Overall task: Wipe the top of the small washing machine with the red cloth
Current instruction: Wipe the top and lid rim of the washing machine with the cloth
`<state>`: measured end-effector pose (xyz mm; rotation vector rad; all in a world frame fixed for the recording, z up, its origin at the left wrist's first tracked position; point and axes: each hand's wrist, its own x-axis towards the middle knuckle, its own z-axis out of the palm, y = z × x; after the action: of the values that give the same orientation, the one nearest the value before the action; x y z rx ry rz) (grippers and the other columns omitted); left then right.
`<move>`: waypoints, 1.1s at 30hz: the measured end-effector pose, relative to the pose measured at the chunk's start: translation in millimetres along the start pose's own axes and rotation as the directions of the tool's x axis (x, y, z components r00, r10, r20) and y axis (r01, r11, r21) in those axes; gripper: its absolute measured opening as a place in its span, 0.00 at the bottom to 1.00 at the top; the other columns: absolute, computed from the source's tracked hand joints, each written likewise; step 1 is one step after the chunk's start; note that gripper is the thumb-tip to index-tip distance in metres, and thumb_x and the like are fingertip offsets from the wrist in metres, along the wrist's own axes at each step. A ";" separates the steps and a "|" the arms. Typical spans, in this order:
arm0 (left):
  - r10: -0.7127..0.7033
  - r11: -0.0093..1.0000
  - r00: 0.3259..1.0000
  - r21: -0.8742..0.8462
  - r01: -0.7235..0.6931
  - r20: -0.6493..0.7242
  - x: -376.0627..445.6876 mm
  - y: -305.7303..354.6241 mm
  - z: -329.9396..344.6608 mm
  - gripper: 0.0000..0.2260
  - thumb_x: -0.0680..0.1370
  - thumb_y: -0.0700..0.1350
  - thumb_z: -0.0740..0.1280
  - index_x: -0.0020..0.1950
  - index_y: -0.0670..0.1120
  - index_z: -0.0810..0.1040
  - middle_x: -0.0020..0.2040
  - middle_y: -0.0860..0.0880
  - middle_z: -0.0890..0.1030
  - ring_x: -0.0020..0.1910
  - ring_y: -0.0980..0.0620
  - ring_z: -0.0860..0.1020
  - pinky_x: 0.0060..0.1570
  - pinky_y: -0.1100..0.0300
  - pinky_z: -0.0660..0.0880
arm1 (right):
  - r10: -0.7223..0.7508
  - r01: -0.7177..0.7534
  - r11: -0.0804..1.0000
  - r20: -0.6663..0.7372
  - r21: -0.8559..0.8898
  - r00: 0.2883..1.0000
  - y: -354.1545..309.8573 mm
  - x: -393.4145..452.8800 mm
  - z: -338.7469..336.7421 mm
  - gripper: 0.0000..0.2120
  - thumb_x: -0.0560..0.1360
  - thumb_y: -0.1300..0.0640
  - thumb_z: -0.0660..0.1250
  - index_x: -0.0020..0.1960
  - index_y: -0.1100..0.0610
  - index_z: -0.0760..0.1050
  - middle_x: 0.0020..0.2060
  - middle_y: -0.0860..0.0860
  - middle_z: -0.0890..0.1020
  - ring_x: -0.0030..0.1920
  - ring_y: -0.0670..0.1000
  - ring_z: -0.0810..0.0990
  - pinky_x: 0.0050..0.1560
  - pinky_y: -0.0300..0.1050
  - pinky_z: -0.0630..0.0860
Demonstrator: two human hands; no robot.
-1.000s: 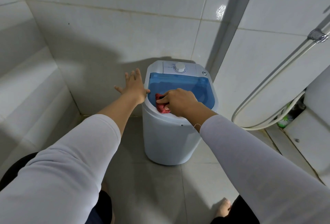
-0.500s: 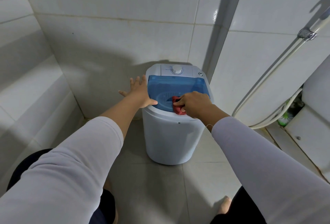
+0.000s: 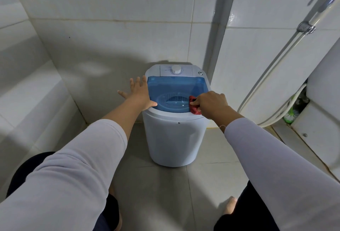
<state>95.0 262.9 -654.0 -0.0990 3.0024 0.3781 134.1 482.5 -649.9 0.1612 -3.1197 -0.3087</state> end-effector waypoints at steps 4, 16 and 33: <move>-0.004 1.000 1.000 0.017 0.004 -0.006 -2.3 2.4 -0.6 0.50 0.73 0.56 0.70 0.78 0.48 0.35 0.79 0.47 0.38 0.78 0.45 0.36 0.68 0.29 0.44 | 0.032 -0.032 0.999 -0.012 -0.009 0.999 6.2 -4.2 1.8 0.15 0.78 0.52 0.63 0.65 0.50 0.74 0.55 0.52 0.81 0.55 0.55 0.78 0.56 0.50 0.73; 0.006 0.997 1.000 0.080 -0.003 -0.030 -4.8 7.2 0.3 0.48 0.74 0.55 0.69 0.78 0.48 0.36 0.79 0.48 0.40 0.78 0.45 0.38 0.68 0.28 0.45 | 0.096 -0.095 0.993 0.014 -0.071 0.995 20.4 -18.2 -10.3 0.13 0.78 0.50 0.64 0.58 0.57 0.75 0.46 0.53 0.80 0.44 0.52 0.74 0.57 0.48 0.73; 0.008 0.998 1.000 -0.060 -0.007 0.011 18.4 -3.5 -4.4 0.48 0.73 0.55 0.71 0.78 0.48 0.39 0.80 0.47 0.44 0.78 0.45 0.40 0.68 0.28 0.48 | -0.105 0.112 0.993 -0.173 0.032 0.979 -7.7 34.9 -40.0 0.29 0.76 0.55 0.66 0.74 0.52 0.60 0.62 0.60 0.75 0.62 0.61 0.73 0.62 0.53 0.70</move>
<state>76.6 257.5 -652.9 -0.0909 2.9814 0.4673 100.7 463.6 -612.5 0.3403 -2.9538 -0.2172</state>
